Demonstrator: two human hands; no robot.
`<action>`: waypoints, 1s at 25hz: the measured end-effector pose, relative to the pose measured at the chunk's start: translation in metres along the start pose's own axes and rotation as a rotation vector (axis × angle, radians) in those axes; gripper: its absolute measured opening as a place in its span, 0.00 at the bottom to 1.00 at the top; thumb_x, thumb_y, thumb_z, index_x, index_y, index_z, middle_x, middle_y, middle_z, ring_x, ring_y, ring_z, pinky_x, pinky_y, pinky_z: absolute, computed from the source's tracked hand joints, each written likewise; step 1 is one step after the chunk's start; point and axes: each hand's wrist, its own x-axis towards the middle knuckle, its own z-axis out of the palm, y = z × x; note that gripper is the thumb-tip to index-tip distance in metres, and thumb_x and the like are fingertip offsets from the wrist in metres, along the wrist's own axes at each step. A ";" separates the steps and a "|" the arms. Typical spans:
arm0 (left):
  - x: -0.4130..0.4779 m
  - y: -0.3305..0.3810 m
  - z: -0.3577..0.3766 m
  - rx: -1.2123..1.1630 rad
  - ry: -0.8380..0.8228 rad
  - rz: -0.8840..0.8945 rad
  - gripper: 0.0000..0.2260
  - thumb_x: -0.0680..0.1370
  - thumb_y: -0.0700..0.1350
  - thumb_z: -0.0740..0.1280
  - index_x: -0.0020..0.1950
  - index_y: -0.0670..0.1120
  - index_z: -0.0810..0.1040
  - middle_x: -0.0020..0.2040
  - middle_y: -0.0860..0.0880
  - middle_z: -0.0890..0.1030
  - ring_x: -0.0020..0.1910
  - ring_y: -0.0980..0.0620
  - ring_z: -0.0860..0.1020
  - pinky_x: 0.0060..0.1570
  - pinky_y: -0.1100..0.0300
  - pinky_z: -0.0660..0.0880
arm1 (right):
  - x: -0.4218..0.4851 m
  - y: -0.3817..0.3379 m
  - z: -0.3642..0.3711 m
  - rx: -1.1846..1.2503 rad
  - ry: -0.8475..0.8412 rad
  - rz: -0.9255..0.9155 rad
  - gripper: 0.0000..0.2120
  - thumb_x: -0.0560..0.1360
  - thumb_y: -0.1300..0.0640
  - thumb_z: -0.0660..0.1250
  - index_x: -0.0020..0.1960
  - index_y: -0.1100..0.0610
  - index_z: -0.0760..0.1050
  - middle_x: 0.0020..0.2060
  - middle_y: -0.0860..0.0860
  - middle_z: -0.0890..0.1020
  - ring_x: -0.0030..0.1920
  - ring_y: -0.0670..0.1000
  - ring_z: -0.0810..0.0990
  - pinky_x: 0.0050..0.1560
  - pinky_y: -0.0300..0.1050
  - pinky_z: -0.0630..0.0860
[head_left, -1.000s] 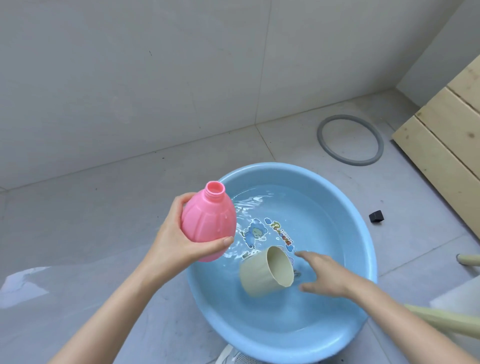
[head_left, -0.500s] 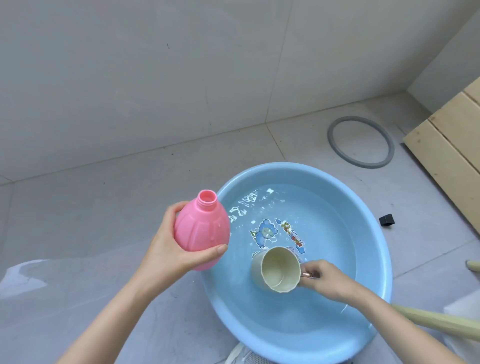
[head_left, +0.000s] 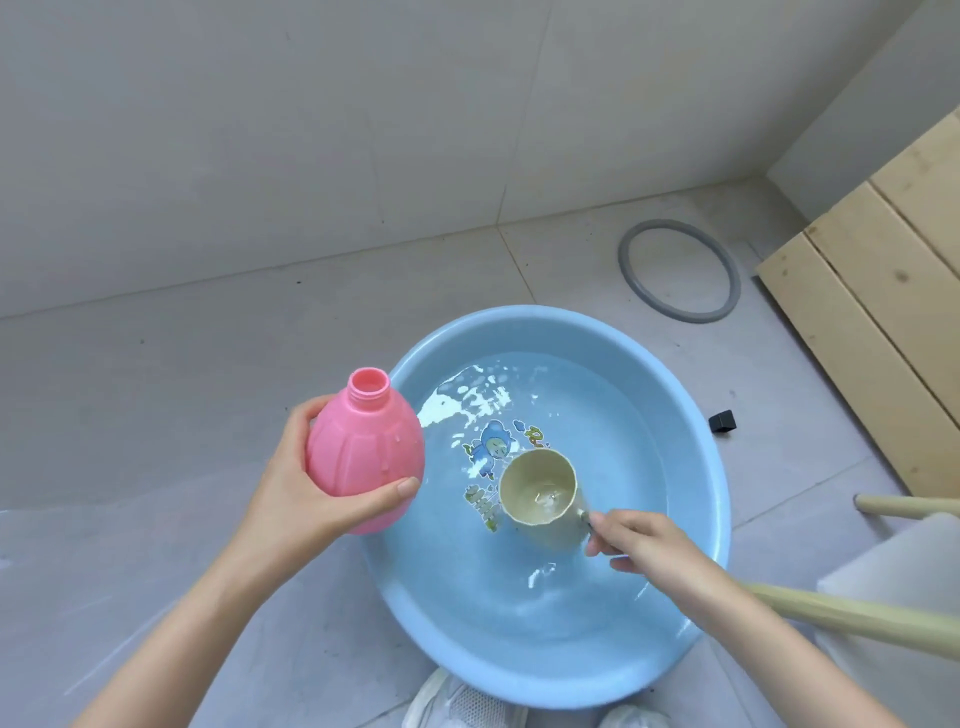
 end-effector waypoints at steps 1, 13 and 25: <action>0.000 -0.001 0.002 -0.006 0.006 -0.007 0.38 0.47 0.60 0.78 0.54 0.67 0.68 0.50 0.65 0.77 0.47 0.67 0.78 0.39 0.68 0.75 | -0.003 -0.002 -0.002 -0.160 0.052 -0.066 0.18 0.79 0.48 0.62 0.36 0.55 0.79 0.38 0.48 0.75 0.43 0.47 0.74 0.38 0.32 0.68; 0.002 -0.009 0.024 -0.035 -0.064 0.002 0.37 0.48 0.60 0.78 0.54 0.69 0.67 0.49 0.70 0.76 0.47 0.68 0.77 0.41 0.68 0.74 | 0.028 -0.029 -0.039 -1.556 0.651 -0.675 0.09 0.54 0.67 0.73 0.27 0.63 0.73 0.36 0.60 0.73 0.37 0.59 0.71 0.32 0.48 0.66; 0.002 -0.012 0.022 -0.059 -0.075 -0.013 0.38 0.48 0.60 0.78 0.56 0.67 0.69 0.50 0.68 0.77 0.48 0.65 0.79 0.43 0.65 0.75 | 0.071 -0.055 0.019 -1.493 0.456 -0.512 0.12 0.53 0.59 0.77 0.30 0.61 0.76 0.35 0.59 0.75 0.36 0.56 0.74 0.36 0.45 0.61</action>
